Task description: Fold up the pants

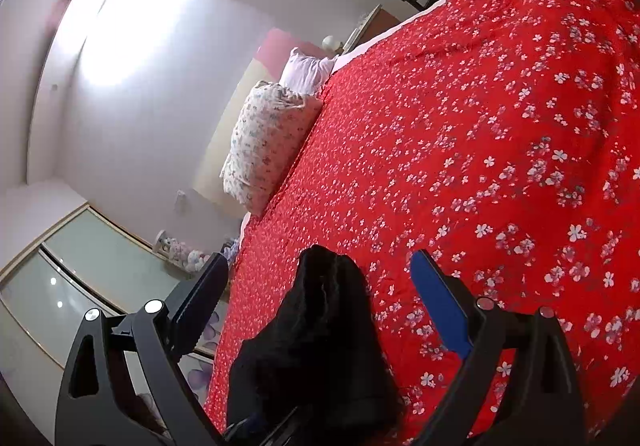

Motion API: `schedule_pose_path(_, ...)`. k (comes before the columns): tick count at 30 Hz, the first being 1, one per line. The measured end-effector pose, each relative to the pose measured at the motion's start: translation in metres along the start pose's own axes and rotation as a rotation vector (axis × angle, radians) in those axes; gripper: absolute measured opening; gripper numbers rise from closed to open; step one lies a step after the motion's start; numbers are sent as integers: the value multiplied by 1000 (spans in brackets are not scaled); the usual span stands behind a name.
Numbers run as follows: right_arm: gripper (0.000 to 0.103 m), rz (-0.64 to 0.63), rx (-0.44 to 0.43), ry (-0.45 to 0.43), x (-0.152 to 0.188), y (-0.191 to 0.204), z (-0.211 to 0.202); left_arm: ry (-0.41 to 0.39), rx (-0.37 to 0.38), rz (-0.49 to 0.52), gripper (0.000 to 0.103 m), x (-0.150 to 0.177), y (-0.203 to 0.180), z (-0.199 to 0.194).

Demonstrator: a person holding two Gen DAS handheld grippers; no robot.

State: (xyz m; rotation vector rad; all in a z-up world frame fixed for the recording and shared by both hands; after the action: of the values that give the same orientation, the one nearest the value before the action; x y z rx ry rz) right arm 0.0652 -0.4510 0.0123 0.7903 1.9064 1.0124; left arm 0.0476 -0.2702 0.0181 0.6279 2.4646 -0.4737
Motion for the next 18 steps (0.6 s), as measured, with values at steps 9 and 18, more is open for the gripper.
schedule_pose_path(9, 94, -284, -239, 266, 40, 66, 25, -163, -12, -174, 101, 20, 101, -74)
schedule_pose_path(18, 85, -283, -70, 506, 84, 47, 67, -52, -11, -244, 100, 61, 142, -41)
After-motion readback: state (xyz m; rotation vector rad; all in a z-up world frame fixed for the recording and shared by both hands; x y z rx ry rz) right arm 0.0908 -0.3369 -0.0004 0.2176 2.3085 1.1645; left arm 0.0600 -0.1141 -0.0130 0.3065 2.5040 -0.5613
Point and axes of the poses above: each gripper's, at about its wrist camera, not at the fingertips, and z roughly the way its jaws point, y to its left, x to its underside, the point moved 5 cm from there along z, roughly the way its jaws point, and after that the axes turned 12 degrees about y, right-handed, at the moved point
